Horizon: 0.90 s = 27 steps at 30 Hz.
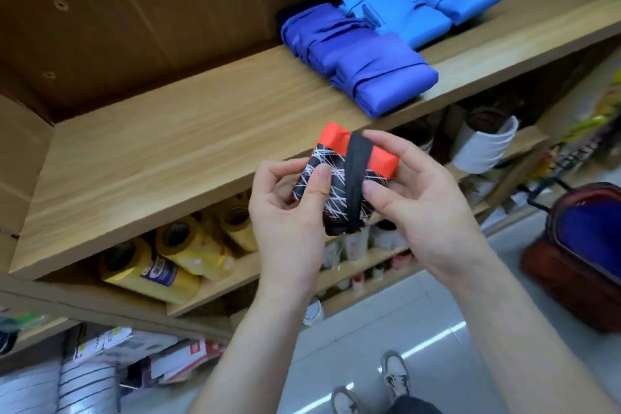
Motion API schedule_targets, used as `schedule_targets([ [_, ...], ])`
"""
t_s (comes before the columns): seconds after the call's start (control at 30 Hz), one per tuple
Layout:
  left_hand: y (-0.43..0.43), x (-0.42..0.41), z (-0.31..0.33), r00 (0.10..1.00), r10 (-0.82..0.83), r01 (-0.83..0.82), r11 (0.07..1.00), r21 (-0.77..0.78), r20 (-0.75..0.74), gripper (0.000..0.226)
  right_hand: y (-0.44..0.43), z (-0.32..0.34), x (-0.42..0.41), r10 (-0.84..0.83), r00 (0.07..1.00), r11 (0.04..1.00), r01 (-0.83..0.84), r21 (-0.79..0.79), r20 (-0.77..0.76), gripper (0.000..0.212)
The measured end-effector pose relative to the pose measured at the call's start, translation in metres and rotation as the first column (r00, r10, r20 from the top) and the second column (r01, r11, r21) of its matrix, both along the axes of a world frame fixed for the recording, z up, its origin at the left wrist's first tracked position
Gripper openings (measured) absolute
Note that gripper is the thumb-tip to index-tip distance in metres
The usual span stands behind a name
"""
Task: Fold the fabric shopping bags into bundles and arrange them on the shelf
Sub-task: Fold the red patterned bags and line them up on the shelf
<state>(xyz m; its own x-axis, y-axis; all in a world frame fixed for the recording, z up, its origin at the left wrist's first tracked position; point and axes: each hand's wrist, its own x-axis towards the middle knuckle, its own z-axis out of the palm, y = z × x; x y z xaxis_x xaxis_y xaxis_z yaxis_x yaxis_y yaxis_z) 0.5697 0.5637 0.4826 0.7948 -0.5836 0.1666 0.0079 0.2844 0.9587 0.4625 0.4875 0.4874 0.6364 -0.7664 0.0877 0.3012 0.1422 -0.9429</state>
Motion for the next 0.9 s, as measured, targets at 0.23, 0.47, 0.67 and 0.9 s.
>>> schedule_targets([
  [0.23,-0.022,-0.048,-0.018,0.994,-0.1,0.097,0.993,0.069,0.042,0.025,-0.013,-0.016,-0.039,-0.284,0.955,0.958,0.28,-0.065,-0.081,0.043],
  [0.47,-0.052,-0.096,-0.02,0.906,-0.41,0.369,0.885,0.283,0.101,0.026,-0.053,-0.015,-0.098,-0.389,0.915,0.921,0.39,-0.018,-0.11,0.034],
  [0.67,-0.099,-0.138,0.003,0.91,-0.414,0.393,0.878,0.273,0.02,0.01,-0.102,-0.013,-0.169,-0.226,0.963,0.971,0.235,0.043,-0.15,0.024],
  [0.9,-0.167,-0.183,0.038,0.873,-0.464,0.39,0.849,0.356,0.151,0.012,-0.153,0.007,-0.245,-0.19,0.956,0.959,0.133,-0.251,-0.221,0.062],
])
